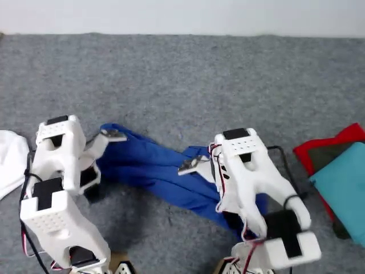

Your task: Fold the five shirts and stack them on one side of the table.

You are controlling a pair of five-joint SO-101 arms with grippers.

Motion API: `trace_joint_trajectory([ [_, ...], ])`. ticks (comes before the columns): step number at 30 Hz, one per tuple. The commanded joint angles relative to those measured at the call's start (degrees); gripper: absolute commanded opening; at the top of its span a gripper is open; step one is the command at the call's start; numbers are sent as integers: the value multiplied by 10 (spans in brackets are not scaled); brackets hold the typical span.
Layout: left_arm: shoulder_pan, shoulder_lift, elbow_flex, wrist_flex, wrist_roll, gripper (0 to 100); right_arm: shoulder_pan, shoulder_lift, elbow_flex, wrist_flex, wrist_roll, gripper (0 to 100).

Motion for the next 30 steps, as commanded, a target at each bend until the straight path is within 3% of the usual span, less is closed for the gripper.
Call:
trace_joint_trajectory([
  [1, -9, -30, -92, 18, 220, 13, -4, -87, -47, 1, -76, 13],
  [3, -25, -33, -127, 19, 334, 15, -5, -121, -66, 3, -114, 22],
  [5, -40, -33, -145, 19, 383, 15, -21, -144, -76, 19, -142, 61],
  [10, -33, -25, -212, 18, 384, 42, -61, -182, -90, 27, -214, 220],
  [15, 22, 22, -307, 18, 384, 280, -60, -183, -137, -7, -251, 324],
  [17, 40, 55, -340, 18, 384, 333, -60, -183, -167, 3, -264, 329],
  [22, 82, 169, -427, 18, 367, 333, -3, -181, -178, -22, -265, 329],
  [30, 91, 334, -629, 18, 340, 326, 109, -83, -167, -56, -262, 329],
])
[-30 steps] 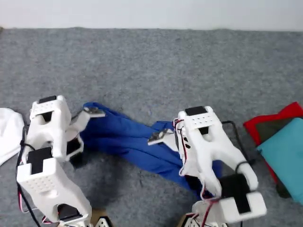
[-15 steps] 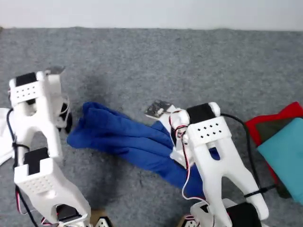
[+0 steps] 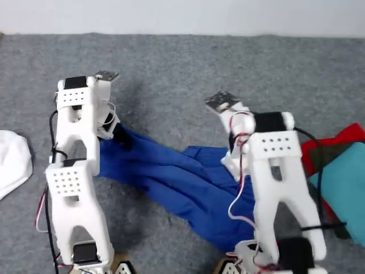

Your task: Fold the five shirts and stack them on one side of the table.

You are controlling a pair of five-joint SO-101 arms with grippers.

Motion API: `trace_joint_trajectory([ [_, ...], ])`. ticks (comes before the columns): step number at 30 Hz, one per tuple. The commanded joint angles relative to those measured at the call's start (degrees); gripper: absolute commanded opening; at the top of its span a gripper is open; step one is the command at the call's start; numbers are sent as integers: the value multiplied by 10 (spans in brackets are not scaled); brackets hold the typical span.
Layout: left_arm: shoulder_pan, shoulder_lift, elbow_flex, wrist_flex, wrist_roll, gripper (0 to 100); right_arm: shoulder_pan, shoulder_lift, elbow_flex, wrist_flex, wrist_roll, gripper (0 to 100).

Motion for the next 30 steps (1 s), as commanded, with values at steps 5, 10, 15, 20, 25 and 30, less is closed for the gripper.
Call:
trace_joint_trajectory([
  [5, 18, 99, -219, 18, -83, 145, 39, 81, -12, -10, -3, 329],
  [10, 25, 133, -343, 12, -89, 53, 38, 109, -11, -51, -4, 329],
  [15, 25, 165, -420, -17, -52, 137, 38, 161, -13, -121, -6, 329],
  [20, 14, 168, -427, 19, -29, 189, 37, 233, -59, -130, -7, 329],
  [25, -26, 158, -427, 19, -33, 194, 37, 317, -215, -86, -6, 329],
  [30, -82, 156, -428, 18, -31, 207, 37, 445, -387, -15, -2, 329],
])
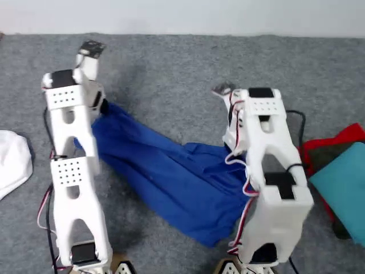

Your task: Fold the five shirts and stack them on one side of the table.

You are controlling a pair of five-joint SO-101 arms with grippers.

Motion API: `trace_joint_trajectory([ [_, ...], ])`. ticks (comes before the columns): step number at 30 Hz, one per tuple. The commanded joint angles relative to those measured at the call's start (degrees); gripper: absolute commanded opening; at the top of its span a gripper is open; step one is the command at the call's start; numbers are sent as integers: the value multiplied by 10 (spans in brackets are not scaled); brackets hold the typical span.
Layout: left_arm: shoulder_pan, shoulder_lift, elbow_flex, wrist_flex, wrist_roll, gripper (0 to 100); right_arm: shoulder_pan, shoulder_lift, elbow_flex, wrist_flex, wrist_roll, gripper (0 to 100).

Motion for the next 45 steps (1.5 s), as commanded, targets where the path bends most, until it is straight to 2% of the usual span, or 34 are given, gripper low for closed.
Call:
trace_joint_trajectory([
  [1, -49, -19, -22, 15, 11, 207, 4, 78, -145, 61, -2, 329],
  [6, -112, -19, -22, 15, 11, 207, 3, 195, -266, 145, -2, 329],
  [11, -157, -46, -19, 18, 12, 206, 6, 233, -286, 147, 52, 316],
  [19, -199, -96, -14, 18, 11, 206, 4, 232, -287, 127, 99, 11],
  [20, -202, -102, -4, 18, 10, 206, 4, 232, -287, 132, 102, 8],
  [30, -225, -210, 276, 18, 7, 206, 0, 185, -273, 149, 99, 10],
  [36, -224, -267, 372, 16, -36, 194, -60, 63, -126, 149, 103, 10],
  [45, -225, -277, 381, 17, -41, 101, -232, -148, 156, 129, 102, 10],
])
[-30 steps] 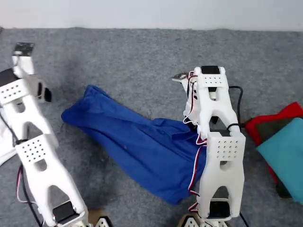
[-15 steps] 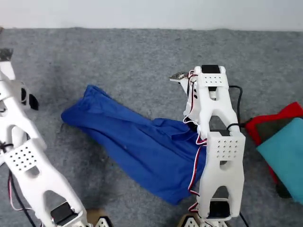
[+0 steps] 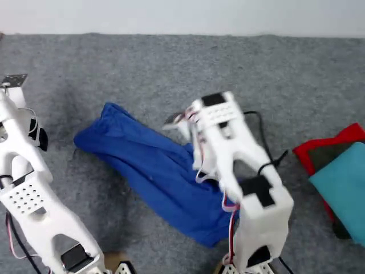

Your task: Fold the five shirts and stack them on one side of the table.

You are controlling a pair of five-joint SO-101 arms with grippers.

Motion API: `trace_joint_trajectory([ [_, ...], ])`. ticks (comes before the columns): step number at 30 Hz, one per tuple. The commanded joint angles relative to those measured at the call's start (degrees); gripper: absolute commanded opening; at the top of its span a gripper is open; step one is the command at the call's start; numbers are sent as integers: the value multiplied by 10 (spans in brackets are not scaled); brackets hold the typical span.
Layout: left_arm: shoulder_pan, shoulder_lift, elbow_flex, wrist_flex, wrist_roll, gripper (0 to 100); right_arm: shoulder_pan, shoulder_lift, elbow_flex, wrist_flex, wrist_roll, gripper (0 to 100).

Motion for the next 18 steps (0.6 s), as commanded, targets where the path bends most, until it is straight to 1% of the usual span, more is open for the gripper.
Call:
trace_joint_trajectory([
  [1, -3, -47, 0, 17, -14, 101, -56, -87, 74, 5, 3, 10],
  [3, -4, -51, 0, 17, -16, 101, -80, -111, 112, 3, -3, 13],
  [5, -5, -51, 0, 17, -16, 101, -80, -125, 128, 0, -3, 38],
  [8, -5, -52, 0, 17, -16, 101, -44, -146, 126, -7, -3, 145],
  [10, -5, -52, 0, 18, -16, 101, -24, -160, 113, 18, -2, 217],
  [12, -5, -52, 0, 18, -16, 101, -5, -182, 101, 26, -2, 260],
  [14, -5, -52, 0, 18, -16, 101, 20, -218, 96, 26, 1, 276],
  [18, -6, -52, 0, 18, -16, 101, 46, -281, 69, 22, 2, 276],
])
